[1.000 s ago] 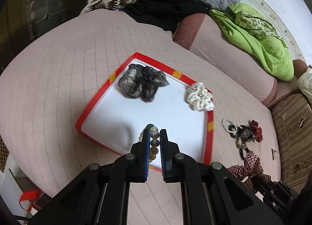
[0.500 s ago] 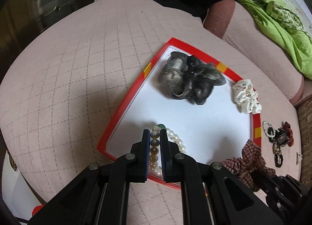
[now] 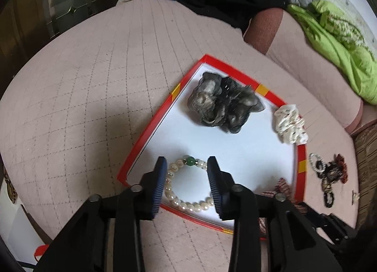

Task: Organize jewelry
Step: 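Place pearl bracelet and plaid scrunchie inside the tray, opening both grippers, then withdraw both grippers from the tray toward the remaining jewelry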

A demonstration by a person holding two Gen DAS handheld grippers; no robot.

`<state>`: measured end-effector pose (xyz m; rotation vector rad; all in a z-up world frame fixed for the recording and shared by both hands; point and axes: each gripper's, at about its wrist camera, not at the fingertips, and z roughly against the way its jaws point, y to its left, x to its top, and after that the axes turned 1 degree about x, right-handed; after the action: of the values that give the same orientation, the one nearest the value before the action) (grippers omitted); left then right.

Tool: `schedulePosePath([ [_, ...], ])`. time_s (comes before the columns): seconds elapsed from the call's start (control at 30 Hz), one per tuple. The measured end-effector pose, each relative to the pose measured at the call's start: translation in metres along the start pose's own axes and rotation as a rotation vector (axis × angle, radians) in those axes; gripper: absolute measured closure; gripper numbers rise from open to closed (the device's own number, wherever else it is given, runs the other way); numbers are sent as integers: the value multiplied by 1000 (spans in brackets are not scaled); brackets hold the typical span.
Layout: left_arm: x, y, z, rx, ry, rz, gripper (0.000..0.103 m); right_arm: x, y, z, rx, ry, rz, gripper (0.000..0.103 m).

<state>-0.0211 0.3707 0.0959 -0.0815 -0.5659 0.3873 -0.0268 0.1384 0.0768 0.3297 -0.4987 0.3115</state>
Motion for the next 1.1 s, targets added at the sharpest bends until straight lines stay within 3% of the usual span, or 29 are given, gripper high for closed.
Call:
schedulePosePath([
  [0.2, -6, -5, 28, -17, -40, 25, 65, -11, -6, 5, -27, 3, -5, 73],
  [0.47, -29, -29, 54, 30, -75, -53, 57, -20, -14, 30, -42, -29, -25, 73],
  [0.63, -46, -40, 69, 69, -110, -95, 49, -41, -28, 55, -52, -59, -38, 61],
  [0.83, -60, -58, 82, 68, -126, -143, 49, -74, -62, 80, -99, -68, -78, 56],
  [1.1, -80, -91, 89, 53, -129, -230, 48, -111, -127, 109, -156, -86, -248, 53],
])
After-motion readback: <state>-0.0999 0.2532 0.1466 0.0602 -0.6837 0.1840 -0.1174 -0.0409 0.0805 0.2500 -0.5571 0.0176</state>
